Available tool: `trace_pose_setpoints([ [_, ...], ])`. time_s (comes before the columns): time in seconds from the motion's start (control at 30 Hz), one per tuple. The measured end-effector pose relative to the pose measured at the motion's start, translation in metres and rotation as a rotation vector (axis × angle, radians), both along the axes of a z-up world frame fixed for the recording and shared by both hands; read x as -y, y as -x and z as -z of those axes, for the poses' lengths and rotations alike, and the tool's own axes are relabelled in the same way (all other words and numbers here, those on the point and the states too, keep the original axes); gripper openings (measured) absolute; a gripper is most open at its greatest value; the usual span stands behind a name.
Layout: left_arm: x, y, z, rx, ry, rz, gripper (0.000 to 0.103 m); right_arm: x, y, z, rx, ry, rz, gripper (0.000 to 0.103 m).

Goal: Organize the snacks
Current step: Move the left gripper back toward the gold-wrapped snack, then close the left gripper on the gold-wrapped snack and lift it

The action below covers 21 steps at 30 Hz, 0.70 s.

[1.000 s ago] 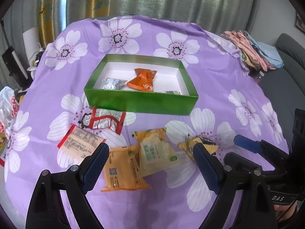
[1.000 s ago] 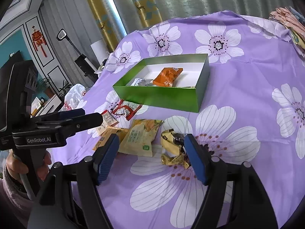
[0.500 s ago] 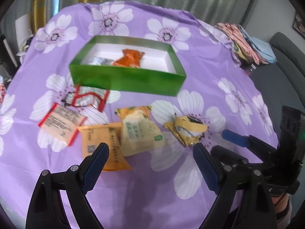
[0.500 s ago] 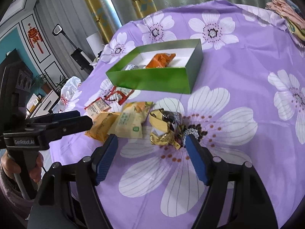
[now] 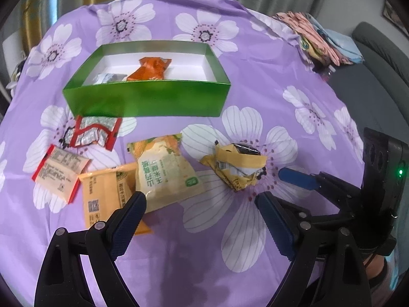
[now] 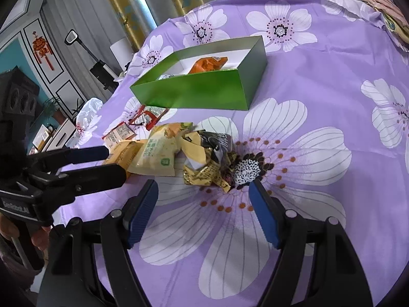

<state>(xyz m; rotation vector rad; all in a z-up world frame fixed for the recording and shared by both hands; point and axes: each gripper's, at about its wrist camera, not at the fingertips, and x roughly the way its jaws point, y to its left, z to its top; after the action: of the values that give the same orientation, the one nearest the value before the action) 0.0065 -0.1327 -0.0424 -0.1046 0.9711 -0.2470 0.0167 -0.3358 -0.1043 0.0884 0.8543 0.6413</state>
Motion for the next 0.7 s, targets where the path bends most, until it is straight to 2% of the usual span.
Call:
trace_pose_setpoints([
  [0.2, 0.016, -0.009, -0.001, 0.023, -0.055, 0.039, 0.090, -0.002, -0.010, 0.004, -0.006, -0.017, -0.002, 0.074],
  [0.7, 0.040, -0.032, 0.002, 0.029, -0.128, 0.145, 0.090, 0.003, -0.026, 0.013, -0.019, -0.010, 0.009, 0.074],
])
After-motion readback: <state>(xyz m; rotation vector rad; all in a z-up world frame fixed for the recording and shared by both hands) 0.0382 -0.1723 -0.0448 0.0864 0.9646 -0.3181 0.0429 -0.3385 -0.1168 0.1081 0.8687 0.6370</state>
